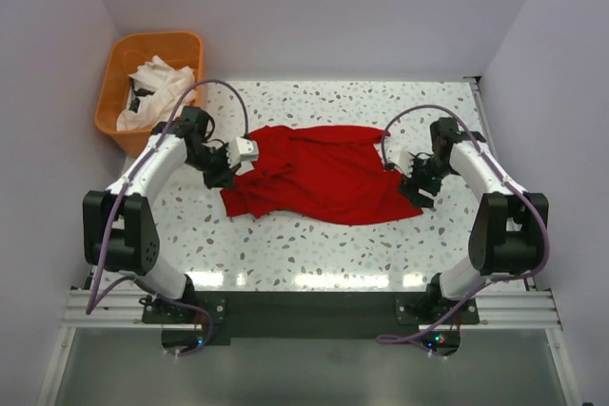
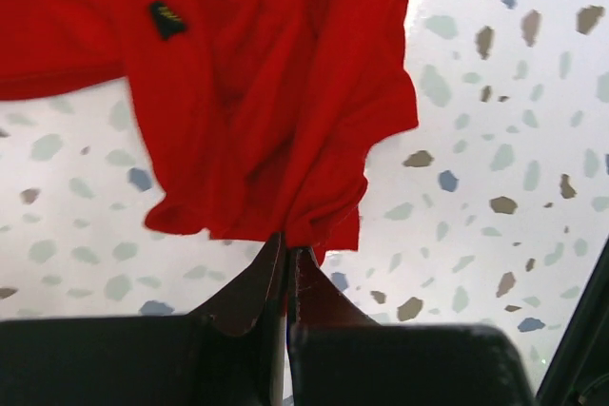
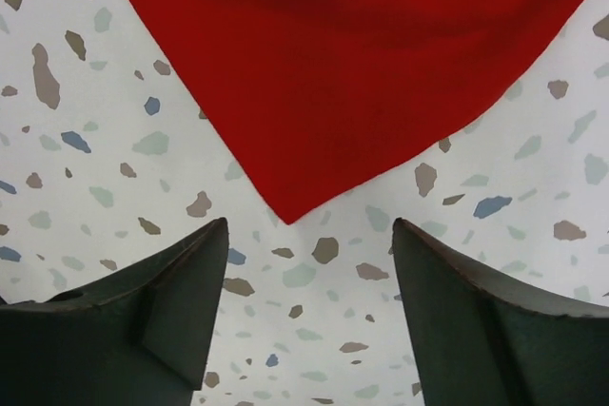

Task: Fold and stack the t-shirts
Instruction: Flatten the tshirt out

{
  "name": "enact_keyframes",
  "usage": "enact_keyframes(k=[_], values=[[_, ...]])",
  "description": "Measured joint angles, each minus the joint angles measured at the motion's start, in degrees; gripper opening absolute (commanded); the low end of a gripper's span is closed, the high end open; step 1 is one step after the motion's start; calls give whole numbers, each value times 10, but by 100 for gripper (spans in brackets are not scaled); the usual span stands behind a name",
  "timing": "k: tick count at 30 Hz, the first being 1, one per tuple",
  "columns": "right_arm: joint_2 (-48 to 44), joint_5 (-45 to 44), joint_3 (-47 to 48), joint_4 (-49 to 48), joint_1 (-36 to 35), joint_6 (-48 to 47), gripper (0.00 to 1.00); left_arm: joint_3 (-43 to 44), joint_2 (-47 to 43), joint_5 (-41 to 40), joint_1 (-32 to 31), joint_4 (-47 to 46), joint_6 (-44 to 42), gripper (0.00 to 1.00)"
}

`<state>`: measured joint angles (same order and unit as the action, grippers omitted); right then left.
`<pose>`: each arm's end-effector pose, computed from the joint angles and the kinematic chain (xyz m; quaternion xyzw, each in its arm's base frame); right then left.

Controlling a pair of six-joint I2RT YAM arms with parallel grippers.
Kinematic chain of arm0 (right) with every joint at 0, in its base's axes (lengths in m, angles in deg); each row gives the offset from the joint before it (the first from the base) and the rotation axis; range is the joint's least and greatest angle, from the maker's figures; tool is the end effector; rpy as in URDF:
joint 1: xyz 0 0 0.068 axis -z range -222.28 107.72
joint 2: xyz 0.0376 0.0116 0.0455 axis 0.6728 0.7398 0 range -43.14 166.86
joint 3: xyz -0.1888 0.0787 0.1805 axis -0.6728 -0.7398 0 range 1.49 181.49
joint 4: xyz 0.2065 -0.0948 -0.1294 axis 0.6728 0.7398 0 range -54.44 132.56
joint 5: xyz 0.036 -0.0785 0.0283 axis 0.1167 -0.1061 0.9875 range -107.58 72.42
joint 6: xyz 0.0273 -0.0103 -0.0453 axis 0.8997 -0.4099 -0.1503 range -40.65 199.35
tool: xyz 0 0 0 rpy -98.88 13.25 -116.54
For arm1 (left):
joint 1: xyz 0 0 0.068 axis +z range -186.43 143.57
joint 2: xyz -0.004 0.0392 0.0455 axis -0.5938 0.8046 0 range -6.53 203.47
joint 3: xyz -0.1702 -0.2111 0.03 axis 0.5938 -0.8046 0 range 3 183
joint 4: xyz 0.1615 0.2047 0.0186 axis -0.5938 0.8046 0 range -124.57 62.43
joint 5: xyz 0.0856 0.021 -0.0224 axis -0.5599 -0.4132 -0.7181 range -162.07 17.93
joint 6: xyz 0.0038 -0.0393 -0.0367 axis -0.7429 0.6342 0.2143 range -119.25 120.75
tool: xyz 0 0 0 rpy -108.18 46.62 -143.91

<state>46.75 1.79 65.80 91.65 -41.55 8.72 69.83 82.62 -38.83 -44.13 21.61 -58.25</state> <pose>0.2822 0.0082 0.2194 -0.5732 0.7988 0.0946 0.1561 0.2810 -0.0577 0.2382 0.5481 0.7806 -0.2149 0.2097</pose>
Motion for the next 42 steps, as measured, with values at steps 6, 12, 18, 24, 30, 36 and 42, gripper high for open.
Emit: enact_keyframes(k=[6,12,18,24,30,36,42], values=[[32,-4,-1,-9,-20,-55,50,76,54,4,27,5,20,0],[29,-2,-20,-6,-37,-86,44,93,84,2,27,5,43,0],[9,-4,-79,-4,-68,-107,45,104,112,-6,27,4,61,0],[31,-19,-90,-40,-68,-107,47,116,117,-7,27,5,71,0],[47,-34,-93,-62,-69,-108,48,120,117,-9,27,5,76,0],[41,-48,-104,-103,-72,-105,0,121,117,-10,27,3,92,0],[69,-62,-47,-107,-64,-10,0,161,117,-3,31,0,133,0]])
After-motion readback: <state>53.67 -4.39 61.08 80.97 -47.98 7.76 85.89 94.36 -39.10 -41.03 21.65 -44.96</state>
